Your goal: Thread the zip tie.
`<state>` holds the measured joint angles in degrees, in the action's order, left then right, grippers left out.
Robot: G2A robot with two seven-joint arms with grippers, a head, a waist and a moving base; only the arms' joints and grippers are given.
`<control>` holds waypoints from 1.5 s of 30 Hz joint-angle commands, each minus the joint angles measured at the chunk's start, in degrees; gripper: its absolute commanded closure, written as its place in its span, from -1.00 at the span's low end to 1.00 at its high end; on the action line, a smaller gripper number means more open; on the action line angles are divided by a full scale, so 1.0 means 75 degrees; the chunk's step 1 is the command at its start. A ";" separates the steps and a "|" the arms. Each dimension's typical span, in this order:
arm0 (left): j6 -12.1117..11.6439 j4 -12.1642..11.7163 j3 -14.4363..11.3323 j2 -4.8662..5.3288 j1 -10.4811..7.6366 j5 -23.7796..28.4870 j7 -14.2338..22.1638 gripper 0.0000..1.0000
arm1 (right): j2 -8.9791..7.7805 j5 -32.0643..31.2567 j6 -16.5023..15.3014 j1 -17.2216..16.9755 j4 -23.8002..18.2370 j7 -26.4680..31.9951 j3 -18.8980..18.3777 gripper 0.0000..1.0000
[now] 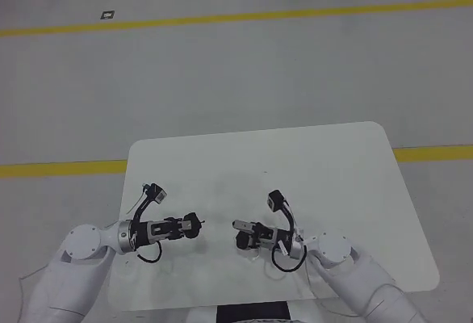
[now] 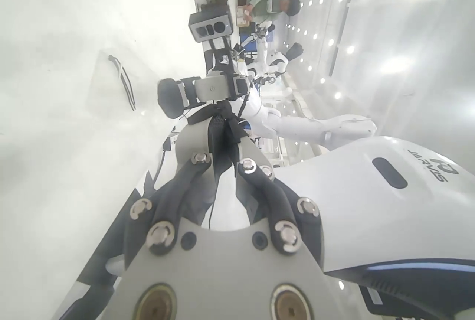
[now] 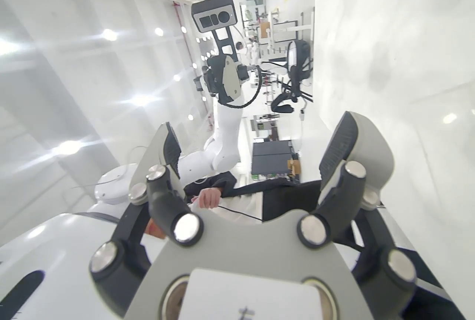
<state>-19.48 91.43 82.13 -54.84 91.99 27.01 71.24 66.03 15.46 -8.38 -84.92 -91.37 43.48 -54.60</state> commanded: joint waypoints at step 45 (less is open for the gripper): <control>0.0000 0.0133 0.0565 0.0084 0.0063 0.0390 -0.0409 1.00 | -0.0240 -0.3653 0.3715 0.0599 -0.2176 0.0681 0.0336 -1.00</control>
<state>-19.48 92.36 86.31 -54.23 92.31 29.57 67.86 64.23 -11.94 19.48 -80.43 -107.69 48.59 -52.08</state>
